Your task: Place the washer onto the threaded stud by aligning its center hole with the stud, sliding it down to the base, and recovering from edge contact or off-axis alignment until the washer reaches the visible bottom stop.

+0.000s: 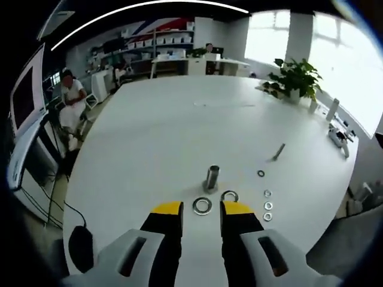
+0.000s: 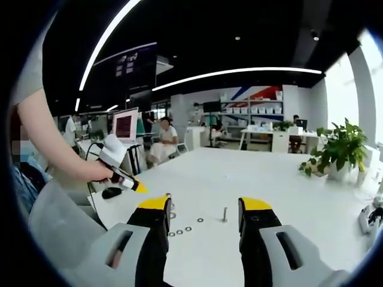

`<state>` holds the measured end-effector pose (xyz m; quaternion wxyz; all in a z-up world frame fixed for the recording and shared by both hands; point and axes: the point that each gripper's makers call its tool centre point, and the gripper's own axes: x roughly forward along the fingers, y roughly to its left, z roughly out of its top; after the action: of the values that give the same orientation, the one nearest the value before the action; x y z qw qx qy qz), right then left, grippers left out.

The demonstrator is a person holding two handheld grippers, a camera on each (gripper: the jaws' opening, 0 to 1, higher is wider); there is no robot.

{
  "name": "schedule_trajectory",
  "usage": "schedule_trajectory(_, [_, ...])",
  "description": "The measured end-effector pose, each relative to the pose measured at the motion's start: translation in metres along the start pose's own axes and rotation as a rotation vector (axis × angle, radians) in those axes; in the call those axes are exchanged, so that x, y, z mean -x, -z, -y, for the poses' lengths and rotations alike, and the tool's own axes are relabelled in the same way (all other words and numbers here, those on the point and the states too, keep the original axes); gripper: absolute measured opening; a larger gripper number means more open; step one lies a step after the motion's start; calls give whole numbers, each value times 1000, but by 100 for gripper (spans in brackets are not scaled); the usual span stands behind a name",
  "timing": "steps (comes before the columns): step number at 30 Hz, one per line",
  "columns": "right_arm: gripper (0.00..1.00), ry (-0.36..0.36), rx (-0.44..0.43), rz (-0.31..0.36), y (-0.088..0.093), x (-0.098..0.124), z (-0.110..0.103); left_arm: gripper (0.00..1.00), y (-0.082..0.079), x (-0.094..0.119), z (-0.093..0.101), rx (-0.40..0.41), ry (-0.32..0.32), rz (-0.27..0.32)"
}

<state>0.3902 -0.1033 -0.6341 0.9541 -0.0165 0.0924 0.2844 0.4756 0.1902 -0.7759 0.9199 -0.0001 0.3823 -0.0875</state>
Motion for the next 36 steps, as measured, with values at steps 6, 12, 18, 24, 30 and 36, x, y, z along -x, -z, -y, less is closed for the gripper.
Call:
schedule_trajectory(6, [48, -7, 4, 0, 0, 0, -2, 23, 9, -13, 5, -18, 16, -80])
schedule_trajectory(12, [47, -5, 5, 1, 0, 0, -1, 25, 12, -26, 4, -48, 14, -129])
schedule_trajectory(18, [47, -8, 12, -7, 1, -1, -2, 26, 23, -38, 3, -58, 20, -201])
schedule_trajectory(24, [47, -10, 15, -8, 1, -1, -2, 27, 29, -47, 0, -35, 25, -239])
schedule_trajectory(30, [47, -7, 11, -11, 2, -1, -1, 27, 28, -58, 1, -56, 41, -273])
schedule_trajectory(36, [47, -9, 13, -12, 2, -1, -2, 28, 32, -67, 6, -54, 54, -316])
